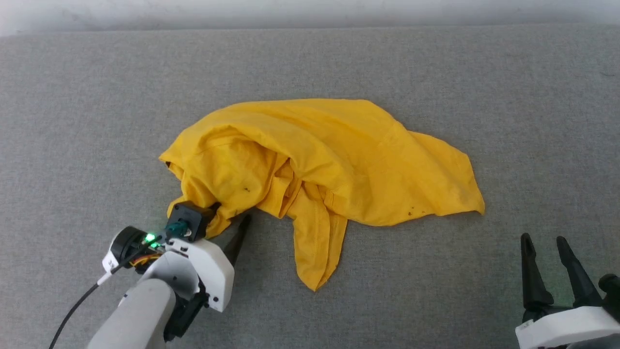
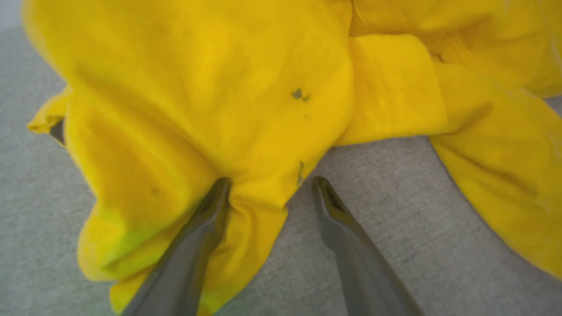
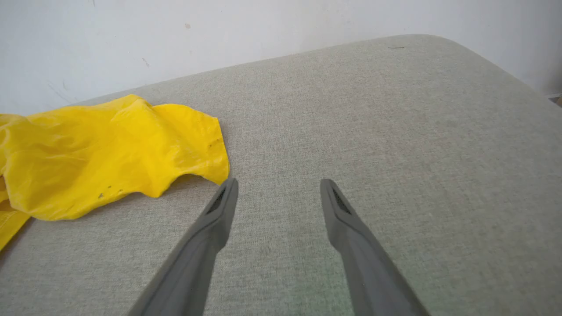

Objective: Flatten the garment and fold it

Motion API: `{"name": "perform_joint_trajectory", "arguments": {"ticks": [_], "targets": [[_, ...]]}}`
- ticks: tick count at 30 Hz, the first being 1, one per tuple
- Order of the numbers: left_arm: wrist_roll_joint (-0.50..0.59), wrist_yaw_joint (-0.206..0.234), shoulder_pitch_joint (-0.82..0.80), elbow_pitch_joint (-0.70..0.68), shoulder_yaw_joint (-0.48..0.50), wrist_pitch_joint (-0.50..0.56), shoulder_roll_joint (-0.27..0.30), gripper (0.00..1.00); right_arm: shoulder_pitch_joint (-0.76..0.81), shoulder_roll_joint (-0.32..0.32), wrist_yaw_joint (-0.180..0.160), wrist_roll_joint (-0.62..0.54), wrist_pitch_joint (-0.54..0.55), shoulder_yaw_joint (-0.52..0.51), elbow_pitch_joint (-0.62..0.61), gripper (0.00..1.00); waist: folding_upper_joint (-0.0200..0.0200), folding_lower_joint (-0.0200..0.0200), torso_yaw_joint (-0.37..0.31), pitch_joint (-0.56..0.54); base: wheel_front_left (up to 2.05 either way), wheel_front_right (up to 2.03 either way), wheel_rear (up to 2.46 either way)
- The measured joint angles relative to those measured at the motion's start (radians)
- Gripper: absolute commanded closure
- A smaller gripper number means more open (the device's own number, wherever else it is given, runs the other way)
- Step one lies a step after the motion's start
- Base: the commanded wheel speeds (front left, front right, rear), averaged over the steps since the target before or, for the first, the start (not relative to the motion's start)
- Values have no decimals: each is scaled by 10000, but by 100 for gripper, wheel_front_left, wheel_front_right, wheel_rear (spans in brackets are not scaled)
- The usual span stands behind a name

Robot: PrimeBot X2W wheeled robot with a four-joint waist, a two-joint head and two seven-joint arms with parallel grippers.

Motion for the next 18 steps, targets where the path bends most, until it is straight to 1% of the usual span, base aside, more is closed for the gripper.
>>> {"name": "perform_joint_trajectory", "arguments": {"ticks": [1, 2, 5, 8, 10, 13, 18], "targets": [[0, -42, -75, 92, -4, -42, -25, 62, -5, 0, 0, 0, 0, -4, 2, 0, 1, 0, -3, 3, 0, 0, 0], [-38, -77, -118, 165, 12, -88, -79, 100, -7, 0, 0, 0, 0, -12, 10, 0, 0, 0, 2, -9, 0, 0, 0], [-334, -138, -124, 242, 119, -249, -318, 100, -16, 0, 0, 0, -2, -10, 54, 0, 0, 1, 44, -124, 0, 0, 0], [-1035, -305, -51, -25, 330, -290, -646, 100, -14, 0, 0, 2, 0, 12, 144, 0, 0, 1, 119, -332, 0, 0, 0], [-1392, -426, -50, -518, 443, -284, -763, 100, 5, 0, 0, 2, -2, 31, 213, 0, 0, 1, 175, -505, 0, 0, 0], [-1783, -466, -64, -1486, 552, -69, -840, 100, 77, 0, 0, 21, -6, 77, 360, 0, -1, 0, 262, -815, 0, 0, 0], [-2750, -510, -369, -3292, 700, 798, -1164, 100, 178, 0, 0, 203, -82, 267, 625, 0, -1, 0, 398, -1383, 0, 0, 0]]}}
